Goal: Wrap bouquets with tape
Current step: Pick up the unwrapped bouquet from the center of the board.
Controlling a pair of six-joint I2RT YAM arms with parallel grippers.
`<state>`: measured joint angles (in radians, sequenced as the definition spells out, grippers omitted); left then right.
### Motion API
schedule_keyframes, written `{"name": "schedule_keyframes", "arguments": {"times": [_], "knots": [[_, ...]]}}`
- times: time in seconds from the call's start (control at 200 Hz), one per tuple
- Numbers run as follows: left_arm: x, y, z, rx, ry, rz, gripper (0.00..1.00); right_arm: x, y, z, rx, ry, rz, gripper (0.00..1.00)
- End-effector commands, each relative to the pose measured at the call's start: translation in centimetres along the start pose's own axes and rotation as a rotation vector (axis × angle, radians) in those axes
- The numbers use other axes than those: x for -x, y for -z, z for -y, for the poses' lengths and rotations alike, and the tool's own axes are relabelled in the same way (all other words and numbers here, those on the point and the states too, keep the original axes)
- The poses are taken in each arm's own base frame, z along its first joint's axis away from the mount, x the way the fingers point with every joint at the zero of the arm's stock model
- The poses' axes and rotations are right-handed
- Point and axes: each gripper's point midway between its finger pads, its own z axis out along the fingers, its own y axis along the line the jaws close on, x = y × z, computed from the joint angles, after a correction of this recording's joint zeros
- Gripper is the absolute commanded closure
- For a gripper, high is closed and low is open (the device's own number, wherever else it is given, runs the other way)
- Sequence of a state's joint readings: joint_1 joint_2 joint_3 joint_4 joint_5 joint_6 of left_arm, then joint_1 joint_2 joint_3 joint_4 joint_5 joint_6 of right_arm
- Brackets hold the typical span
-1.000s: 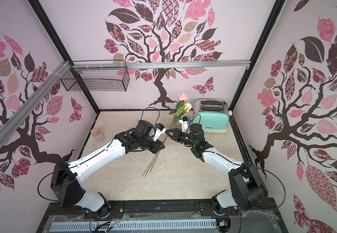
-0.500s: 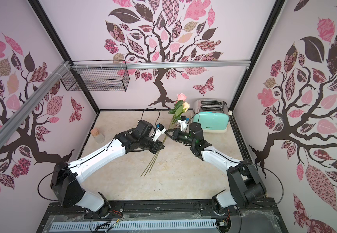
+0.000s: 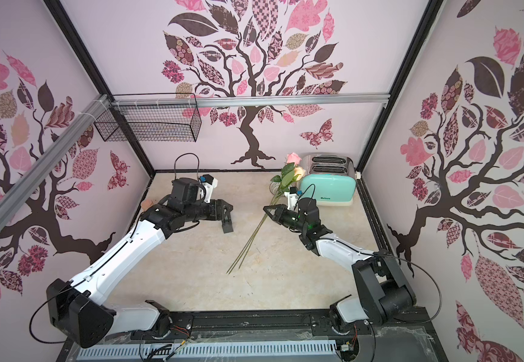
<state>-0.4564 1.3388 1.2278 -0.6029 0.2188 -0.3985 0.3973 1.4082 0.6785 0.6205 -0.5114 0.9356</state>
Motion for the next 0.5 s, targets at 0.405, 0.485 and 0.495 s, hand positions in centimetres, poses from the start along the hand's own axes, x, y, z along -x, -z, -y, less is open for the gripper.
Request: {"name": "schedule_keyframes", "arguments": {"times": [0.405,0.485,0.495], "knots": [[-8.8,-4.9,-7.2,0.277,0.399,-0.232,0.56,4.0,5.0,-1.3,0.032,0.093,0.305,1.00],[-9.1,-5.4,-7.4,0.244,0.480,-0.155,0.54,4.1,5.9,-1.3,0.036,0.100,0.345,1.00],[-9.2,-5.5,-7.5,0.236,0.493,-0.144,0.54,4.1,5.9,-1.3,0.037,0.099,0.348,1.00]]}}
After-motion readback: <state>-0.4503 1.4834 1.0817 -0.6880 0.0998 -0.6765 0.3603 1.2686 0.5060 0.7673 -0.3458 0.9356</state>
